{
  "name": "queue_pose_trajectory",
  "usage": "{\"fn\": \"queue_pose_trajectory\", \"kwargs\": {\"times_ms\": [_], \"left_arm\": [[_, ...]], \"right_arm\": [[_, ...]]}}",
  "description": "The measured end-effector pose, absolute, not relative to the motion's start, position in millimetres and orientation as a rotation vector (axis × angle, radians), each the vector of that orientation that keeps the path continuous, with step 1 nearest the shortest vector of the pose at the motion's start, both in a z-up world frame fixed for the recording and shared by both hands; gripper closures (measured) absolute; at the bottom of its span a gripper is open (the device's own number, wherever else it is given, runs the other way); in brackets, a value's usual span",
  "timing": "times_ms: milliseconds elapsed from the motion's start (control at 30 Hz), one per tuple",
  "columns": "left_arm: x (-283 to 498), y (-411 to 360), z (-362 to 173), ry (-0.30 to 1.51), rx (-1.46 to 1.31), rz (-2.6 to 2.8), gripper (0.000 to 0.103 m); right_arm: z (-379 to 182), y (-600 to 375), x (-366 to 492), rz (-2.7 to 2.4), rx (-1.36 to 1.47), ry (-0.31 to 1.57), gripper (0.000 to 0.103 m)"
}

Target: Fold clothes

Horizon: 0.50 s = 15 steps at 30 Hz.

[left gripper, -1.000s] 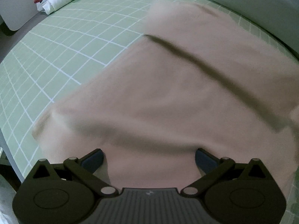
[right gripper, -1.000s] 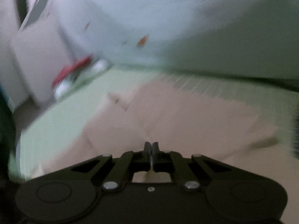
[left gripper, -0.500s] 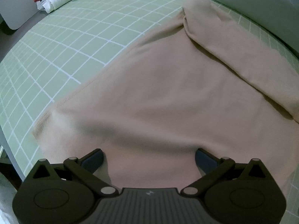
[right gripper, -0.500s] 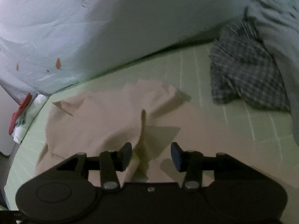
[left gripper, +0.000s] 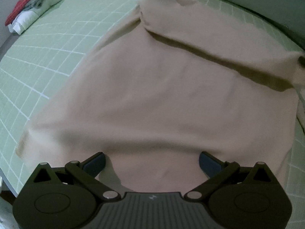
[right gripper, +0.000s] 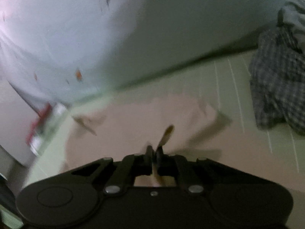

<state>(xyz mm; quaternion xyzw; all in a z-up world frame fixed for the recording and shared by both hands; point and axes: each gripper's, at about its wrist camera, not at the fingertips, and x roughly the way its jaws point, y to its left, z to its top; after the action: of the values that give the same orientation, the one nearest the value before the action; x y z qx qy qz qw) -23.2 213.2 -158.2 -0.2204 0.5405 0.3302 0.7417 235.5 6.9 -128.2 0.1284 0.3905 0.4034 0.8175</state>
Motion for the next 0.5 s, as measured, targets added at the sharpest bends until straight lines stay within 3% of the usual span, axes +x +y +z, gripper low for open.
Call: {"fn": "queue_pose_trajectory", "kwargs": {"times_ms": [267, 500], "left_arm": [[-20, 213, -154, 1.188, -0.490, 0.726, 0.000], [-21, 212, -155, 1.182, -0.491, 0.724, 0.000]], "right_arm": [[-86, -62, 261, 0.712, 0.512, 0.657, 0.100], [-104, -102, 276, 0.476, 0.471, 0.680, 0.100]]}}
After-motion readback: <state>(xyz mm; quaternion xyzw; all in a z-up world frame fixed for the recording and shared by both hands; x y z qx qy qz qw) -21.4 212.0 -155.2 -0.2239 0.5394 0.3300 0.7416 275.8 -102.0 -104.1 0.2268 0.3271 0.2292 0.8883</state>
